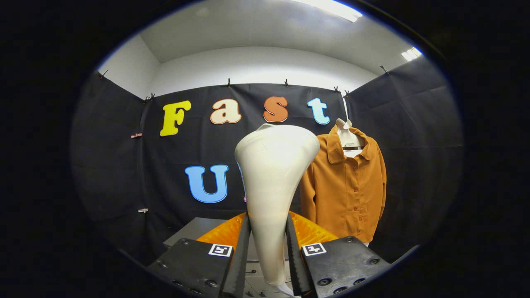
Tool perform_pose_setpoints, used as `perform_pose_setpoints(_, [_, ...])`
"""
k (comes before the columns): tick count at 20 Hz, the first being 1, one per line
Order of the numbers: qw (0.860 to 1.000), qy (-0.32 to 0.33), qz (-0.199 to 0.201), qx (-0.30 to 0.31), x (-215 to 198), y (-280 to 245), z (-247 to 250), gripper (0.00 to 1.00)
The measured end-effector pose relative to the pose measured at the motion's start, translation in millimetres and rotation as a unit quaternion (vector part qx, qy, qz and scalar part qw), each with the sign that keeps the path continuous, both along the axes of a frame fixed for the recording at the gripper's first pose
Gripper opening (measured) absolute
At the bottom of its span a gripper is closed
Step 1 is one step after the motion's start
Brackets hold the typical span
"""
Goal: Iron the clothes twice with a garment steamer, once on the left side and once on the right side.
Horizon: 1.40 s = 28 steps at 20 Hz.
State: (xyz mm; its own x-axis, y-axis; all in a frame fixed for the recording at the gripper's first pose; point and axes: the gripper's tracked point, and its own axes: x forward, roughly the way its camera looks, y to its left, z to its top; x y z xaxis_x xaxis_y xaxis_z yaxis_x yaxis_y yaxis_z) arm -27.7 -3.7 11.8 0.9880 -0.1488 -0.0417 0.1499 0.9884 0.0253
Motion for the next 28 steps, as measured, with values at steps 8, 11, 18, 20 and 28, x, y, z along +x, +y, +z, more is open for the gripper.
perform_pose_setpoints(8, [1.0, 0.005, 0.006, -0.005, -5.4, 11.0, -1.5, 0.46])
perform_pose_setpoints(11, [1.0, 0.005, 0.007, -0.005, -6.6, 13.4, -1.2, 0.47])
perform_pose_setpoints(18, [1.0, 0.003, 0.005, -0.008, -9.2, 16.3, 0.4, 0.47])
perform_pose_setpoints(20, [1.0, 0.003, 0.005, -0.008, -7.8, 16.7, 0.9, 0.47])
perform_pose_setpoints(28, [1.0, 0.003, 0.008, -0.01, -8.2, 21.1, 0.8, 0.47])
